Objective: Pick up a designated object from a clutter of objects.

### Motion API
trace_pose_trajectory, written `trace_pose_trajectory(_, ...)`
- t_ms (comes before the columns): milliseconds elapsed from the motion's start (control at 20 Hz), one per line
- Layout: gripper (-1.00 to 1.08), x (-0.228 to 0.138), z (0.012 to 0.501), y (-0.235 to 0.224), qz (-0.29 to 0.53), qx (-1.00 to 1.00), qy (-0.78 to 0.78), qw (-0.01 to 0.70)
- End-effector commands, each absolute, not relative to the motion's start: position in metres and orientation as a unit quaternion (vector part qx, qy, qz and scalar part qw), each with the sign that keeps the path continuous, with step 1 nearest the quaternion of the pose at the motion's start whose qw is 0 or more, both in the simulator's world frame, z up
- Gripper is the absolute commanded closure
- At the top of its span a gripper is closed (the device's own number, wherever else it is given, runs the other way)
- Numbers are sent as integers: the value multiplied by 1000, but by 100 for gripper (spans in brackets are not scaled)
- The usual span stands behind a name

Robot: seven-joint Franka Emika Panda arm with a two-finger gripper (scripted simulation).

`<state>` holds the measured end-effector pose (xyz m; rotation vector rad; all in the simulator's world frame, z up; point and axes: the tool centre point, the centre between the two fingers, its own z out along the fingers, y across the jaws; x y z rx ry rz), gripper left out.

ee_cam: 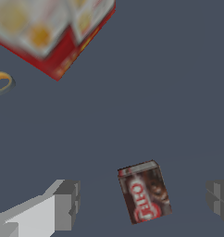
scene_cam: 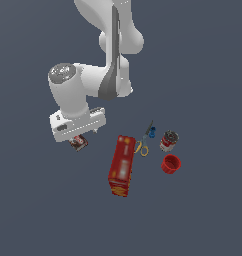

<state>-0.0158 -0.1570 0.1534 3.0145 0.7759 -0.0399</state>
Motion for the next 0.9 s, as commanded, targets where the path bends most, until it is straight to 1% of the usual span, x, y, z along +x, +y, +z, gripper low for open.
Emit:
trace_pose_trajectory(0, -92, -23, 139, -171, -12, 962, 271, 13)
trace_pose_trajectory(400, -92, -48, 96, -208, -8, 943, 333, 6)
trace_pose_trajectory(850, -92, -67, 71, -228, -1, 928, 372, 1)
